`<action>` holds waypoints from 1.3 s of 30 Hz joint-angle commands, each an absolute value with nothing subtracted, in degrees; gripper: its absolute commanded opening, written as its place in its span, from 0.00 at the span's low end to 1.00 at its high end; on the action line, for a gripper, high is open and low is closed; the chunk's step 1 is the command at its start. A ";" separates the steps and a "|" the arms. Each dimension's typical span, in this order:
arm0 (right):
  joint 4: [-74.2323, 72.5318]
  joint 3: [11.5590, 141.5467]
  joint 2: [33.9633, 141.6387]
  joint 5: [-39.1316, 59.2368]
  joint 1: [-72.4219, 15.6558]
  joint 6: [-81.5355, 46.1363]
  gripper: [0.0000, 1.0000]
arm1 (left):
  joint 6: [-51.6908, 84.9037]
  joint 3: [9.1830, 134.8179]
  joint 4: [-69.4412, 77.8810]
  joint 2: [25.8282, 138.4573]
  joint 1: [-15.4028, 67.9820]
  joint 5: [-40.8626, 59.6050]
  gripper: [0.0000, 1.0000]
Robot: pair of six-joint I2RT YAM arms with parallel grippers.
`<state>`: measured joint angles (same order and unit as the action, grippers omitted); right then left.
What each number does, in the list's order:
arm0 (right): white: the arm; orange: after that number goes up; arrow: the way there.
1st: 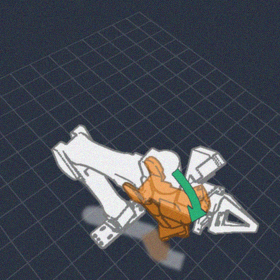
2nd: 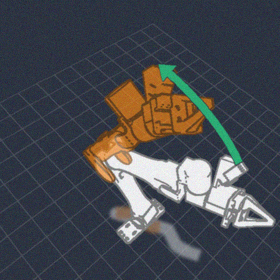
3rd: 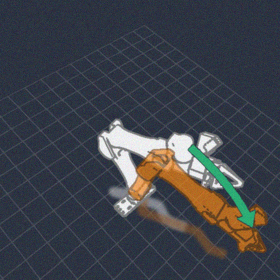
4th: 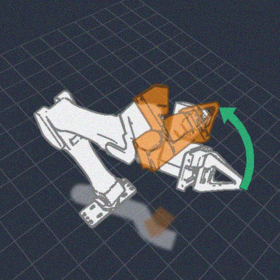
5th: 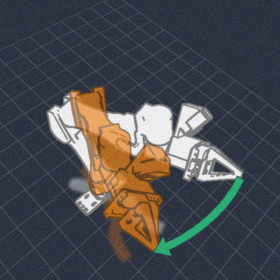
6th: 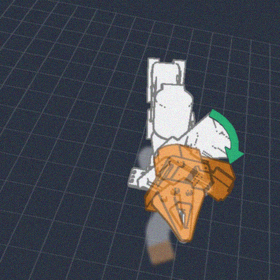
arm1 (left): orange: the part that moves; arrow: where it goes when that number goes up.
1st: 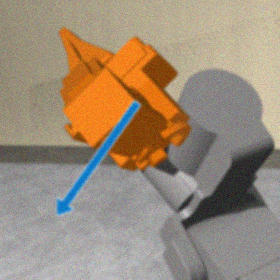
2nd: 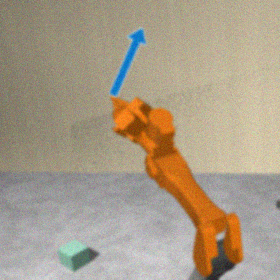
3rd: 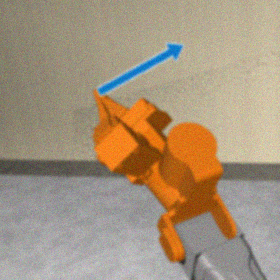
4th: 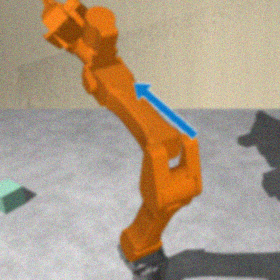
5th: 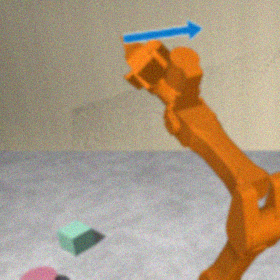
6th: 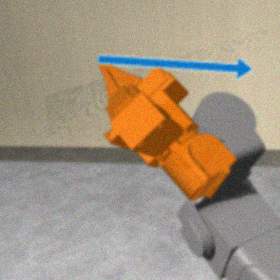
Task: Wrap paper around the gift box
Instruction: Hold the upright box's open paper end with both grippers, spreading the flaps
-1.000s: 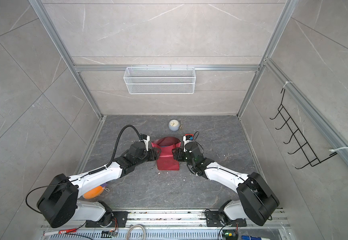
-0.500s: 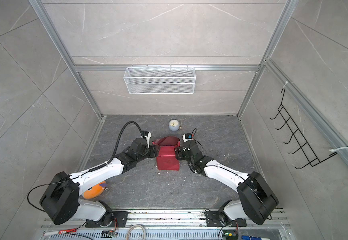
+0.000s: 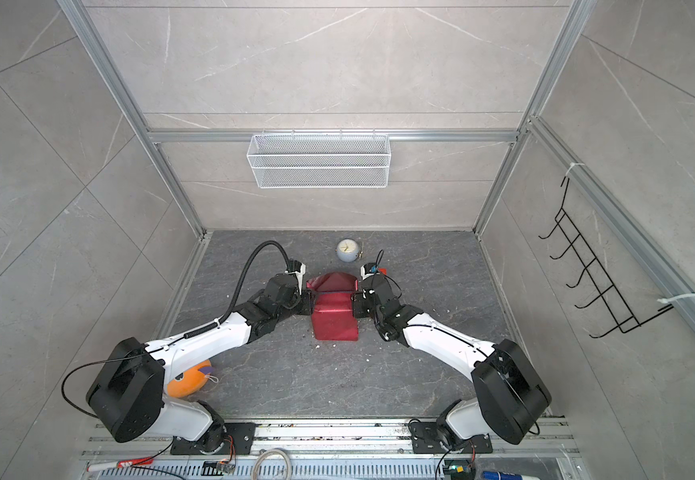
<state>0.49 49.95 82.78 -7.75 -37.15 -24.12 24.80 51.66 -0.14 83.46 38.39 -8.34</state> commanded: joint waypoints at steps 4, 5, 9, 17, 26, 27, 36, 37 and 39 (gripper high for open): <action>7.43 53.43 84.45 -10.59 -38.48 -21.46 0.43 | 20.42 55.74 -3.66 83.46 39.77 -13.14 0.36; 7.84 54.10 84.62 -10.86 -38.59 -21.20 0.43 | 20.31 55.91 -3.82 83.92 39.87 -13.63 0.34; 9.21 55.82 85.84 -12.24 -39.06 -20.73 0.37 | 20.14 56.06 -3.75 85.02 40.30 -13.93 0.26; 10.21 55.02 87.10 -16.10 -40.33 -22.65 0.24 | 19.85 56.96 -3.60 86.88 41.32 -16.12 0.12; 11.55 56.67 86.68 -16.97 -40.61 -23.37 0.18 | 20.04 57.64 -3.05 87.72 42.18 -16.10 0.00; 11.60 56.84 86.37 -16.88 -40.61 -23.45 0.19 | 20.03 57.83 -3.09 87.77 42.22 -15.97 0.00; 11.84 57.77 86.12 -16.50 -40.64 -24.17 0.26 | 20.71 58.27 -2.96 87.75 42.53 -15.29 0.00; 11.63 57.43 86.45 -16.61 -40.61 -24.18 0.23 | 20.98 58.17 -2.98 87.76 42.52 -15.29 0.00; 11.27 56.71 87.05 -16.77 -40.62 -24.38 0.18 | 21.20 57.93 -2.89 87.65 42.54 -15.20 0.00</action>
